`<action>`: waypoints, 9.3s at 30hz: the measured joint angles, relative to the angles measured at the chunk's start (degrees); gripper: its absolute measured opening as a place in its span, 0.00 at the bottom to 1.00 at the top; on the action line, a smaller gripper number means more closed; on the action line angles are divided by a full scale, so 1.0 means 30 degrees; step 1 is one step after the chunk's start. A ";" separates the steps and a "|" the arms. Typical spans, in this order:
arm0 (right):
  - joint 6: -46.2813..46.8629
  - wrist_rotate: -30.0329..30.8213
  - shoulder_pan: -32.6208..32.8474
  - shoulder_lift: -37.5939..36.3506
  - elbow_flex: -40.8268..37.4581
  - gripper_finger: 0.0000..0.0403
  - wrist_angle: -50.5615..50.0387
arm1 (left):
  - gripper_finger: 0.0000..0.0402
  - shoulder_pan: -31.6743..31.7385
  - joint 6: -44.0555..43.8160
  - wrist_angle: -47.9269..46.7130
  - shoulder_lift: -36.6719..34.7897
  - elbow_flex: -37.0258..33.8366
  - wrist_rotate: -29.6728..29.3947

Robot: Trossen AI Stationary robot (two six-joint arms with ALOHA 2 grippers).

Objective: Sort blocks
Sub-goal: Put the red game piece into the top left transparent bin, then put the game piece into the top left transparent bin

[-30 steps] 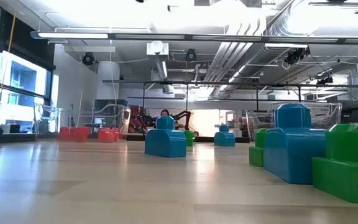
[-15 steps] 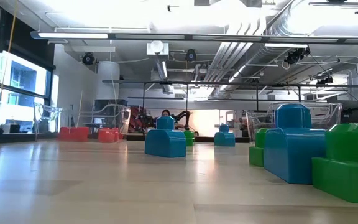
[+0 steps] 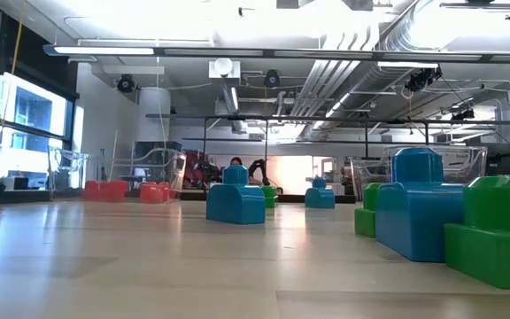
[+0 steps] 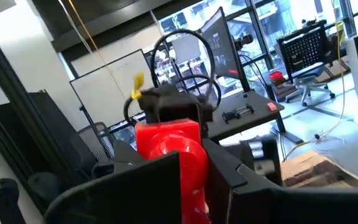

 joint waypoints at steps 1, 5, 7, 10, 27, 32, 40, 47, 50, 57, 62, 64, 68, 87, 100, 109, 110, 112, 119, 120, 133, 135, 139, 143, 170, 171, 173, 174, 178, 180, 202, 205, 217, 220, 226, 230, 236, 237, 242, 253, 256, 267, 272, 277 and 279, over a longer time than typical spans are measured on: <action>-0.0046 -0.0007 -0.0012 0.0190 0.0000 0.00 0.0367 | 0.62 0.0005 -0.0193 0.0236 0.0122 -0.0005 0.0018; -0.0455 0.0045 -0.0044 0.0538 0.0020 0.00 0.0658 | 0.62 -0.0002 -0.0329 0.0209 0.0296 -0.0005 0.0094; -0.0451 0.0057 -0.0069 0.0630 0.0022 0.00 0.0568 | 0.62 -0.0002 -0.0351 0.0265 0.0315 -0.0005 0.0090; -0.0747 0.0149 -0.0080 0.0645 0.0029 0.00 0.0536 | 0.62 0.0012 -0.0332 0.0328 0.0294 -0.0005 0.0128; -0.1055 0.0897 -0.0397 0.0805 -0.0029 0.00 0.0217 | 0.62 0.0422 -0.0959 0.0528 0.0277 0.0031 0.0796; -0.0869 0.1051 -0.0399 0.1411 -0.0029 0.00 0.0383 | 0.62 0.0668 -0.1294 0.0138 0.0270 0.0035 0.0712; -0.0861 0.1429 -0.0397 0.1519 -0.0029 0.00 0.1378 | 0.59 0.0675 -0.0673 -0.0508 0.0262 0.0039 0.0129; -0.0853 0.0886 -0.0404 0.1548 -0.0029 0.01 0.1064 | 0.28 0.0812 -0.0587 -0.0679 0.0262 0.0039 0.0191; -0.0924 0.0905 -0.0397 0.1548 0.0000 0.02 0.0851 | 0.27 0.0931 -0.0650 -0.0752 0.0262 0.0035 0.0550; -0.1861 0.1630 -0.0389 0.1306 -0.0022 0.18 0.0613 | 0.27 0.1189 -0.0650 -0.2722 -0.0054 0.0053 0.0687; -0.2182 0.3093 -0.0582 0.0368 0.0015 0.38 0.0441 | 0.27 0.1837 -0.0665 -0.6015 -0.1207 0.0046 0.0321; -0.2885 0.3610 -0.0678 0.0105 0.0007 0.45 0.0309 | 0.27 0.2207 -0.0599 -0.7585 -0.1937 0.0046 -0.0470; -0.3426 0.3808 -0.0942 -0.0897 -0.0007 0.55 -0.0772 | 0.27 0.3215 -0.0636 -1.4232 -0.3293 0.0053 -0.5437; 0.0017 0.3386 -0.1228 -0.1795 -0.0007 0.56 -0.4824 | 0.27 1.4483 -0.1234 -2.3191 0.0687 -0.1848 -0.1190; -0.0208 0.3352 -0.1155 -0.2779 -0.0007 0.56 -0.6598 | 0.77 1.4751 -0.2739 -2.4740 -0.0389 -0.1848 -0.0033; -0.0819 0.3389 -0.1155 -0.2779 -0.0007 0.56 -0.8129 | 0.77 1.0566 -0.7317 -2.4832 -0.4098 -0.1834 0.3468; -0.0858 0.3389 -0.1155 -0.2779 -0.0007 0.56 -0.8362 | 0.77 0.9374 -0.8158 -2.4800 -0.4635 -0.1834 0.3318; -0.0863 0.3391 -0.1155 -0.2779 -0.0007 0.56 -0.8902 | 0.76 0.6567 -1.0270 -2.4791 -0.5455 -0.1821 0.2601; -0.0963 0.3396 -0.1155 -0.2772 -0.0007 0.56 -0.9863 | 0.74 -0.4985 -1.9443 -2.6090 -0.4936 -0.1812 -0.0639; -0.0996 0.3396 -0.1155 -0.2772 -0.0007 0.56 -0.9889 | 0.74 -0.6416 -2.1062 -2.6562 -0.4338 -0.1812 -0.0668; -0.0863 0.3396 -0.1815 -0.2684 -0.0007 0.56 -0.9951 | 0.66 -1.4299 -3.2852 -2.7305 0.1343 -0.1819 0.2264; -0.0857 0.3396 -0.1903 -0.2672 -0.0007 0.56 -0.9951 | 0.57 -1.4388 -3.2984 -2.7735 0.1647 -0.1819 0.2958; -0.0834 0.3396 -0.1905 -0.2676 -0.0007 0.56 -0.9951 | 0.29 -1.4654 -3.3013 -2.9658 0.2026 -0.1834 0.3440; -0.0455 0.3396 -0.1905 -0.2670 -0.0007 0.56 -1.0050 | 0.04 -1.4661 -3.2655 -3.0700 0.2040 -0.1834 0.3432; -0.0469 0.3402 -0.1905 -0.2670 -0.0007 0.56 -1.0351 | 0.00 -1.4312 -3.1498 -2.9948 0.2047 -0.4282 0.5354; -0.0477 0.3396 -0.1905 -0.2670 -0.0007 0.56 -1.0358 | 0.00 -1.4233 -3.1392 -2.9948 0.2047 -0.4282 0.5350; -0.0492 0.3396 -0.1905 -0.2670 -0.0007 0.56 -1.0387 | 0.00 -1.4078 -3.1196 -2.9936 0.2047 -0.4282 0.5350; -0.0492 0.3396 -0.1905 -0.2670 -0.0007 0.56 -1.0417 | 0.00 -1.4005 -3.1184 -2.9900 0.2047 -0.4282 0.5350; -0.0496 0.3399 -0.1905 -0.2673 -0.0007 0.56 -1.0659 | 0.00 -1.3644 -3.1114 -2.9296 0.2047 -0.4282 0.5223; -0.0499 0.3396 -0.1905 -0.2670 -0.0007 0.56 -1.0762 | 0.00 -1.3512 -3.0842 -2.9004 0.2047 -0.4282 0.5016; -0.0499 0.3404 -0.1905 -0.2670 -0.0015 0.56 -1.1095 | 0.00 -1.4334 -3.1396 -2.9634 0.2982 -0.4046 0.5354; -0.0499 0.3404 -0.1905 -0.2670 -0.0015 0.56 -1.1087 | 0.00 -1.4148 -3.1308 -2.9487 0.3354 -0.3981 0.5545; -0.0491 0.3455 -0.1905 -0.2670 -0.0015 0.56 -1.1072 | 0.00 -1.1964 -2.5879 -2.8934 0.3403 -0.3969 0.0771; -0.0470 0.3462 -0.1905 -0.2670 -0.0015 0.56 -1.1067 | 0.00 -1.1058 -2.2583 -2.8767 0.3424 -0.3983 -0.1709; -0.0457 0.3469 -0.1905 -0.2670 -0.0015 0.56 -1.1065 | 0.00 -0.8836 -1.5117 -3.0091 0.3556 -0.3079 -0.2992; -0.0488 0.3469 -0.1905 -0.2670 -0.0015 0.56 -1.1073 | 0.00 -0.8007 -1.4515 -3.2896 0.3296 -0.1111 -0.2952; -0.0492 0.3475 -0.1905 -0.2670 -0.0015 0.56 -1.1243 | 0.00 -0.8511 -2.1153 -3.3539 0.2472 -0.0245 -0.1573; -0.0494 0.3476 -0.1905 -0.2670 -0.0015 0.56 -1.1277 | 0.01 -0.8772 -2.2426 -3.3564 0.2470 -0.0364 -0.1341; -0.0499 0.3476 -0.1905 -0.2670 -0.0015 0.56 -1.1452 | 0.11 -0.9912 -2.5746 -3.2194 0.2463 -0.1300 -0.0608; -0.0499 0.3477 -0.1905 -0.2670 -0.0015 0.56 -1.1924 | 0.56 -0.9290 -2.5763 -3.1764 0.2455 -0.1389 -0.1007; -0.0499 0.3484 -0.1905 -0.2677 -0.0202 0.56 -1.1921 | 0.67 -0.8712 -2.5007 -3.1457 0.2455 -0.1389 -0.1555; -0.0361 0.3474 -0.1905 -0.2335 -0.0321 0.56 -1.2127 | 0.75 -0.7096 -2.1658 -3.0887 0.3284 -0.1447 -0.1493; -0.0361 0.3470 -0.1905 -0.2313 -0.0321 0.56 -1.2129 | 0.74 -0.7098 -2.2020 -2.8214 0.3377 -0.2737 -0.0919; -0.0361 0.3475 -0.1905 -0.2313 -0.0321 0.56 -1.2129 | 0.74 -0.7128 -2.3300 -2.7761 0.3388 -0.4097 -0.0742; -0.0361 0.3475 -0.1905 -0.2313 -0.0321 0.56 -1.2129 | 0.74 -0.7120 -2.3105 -2.7521 0.3383 -0.4541 -0.0728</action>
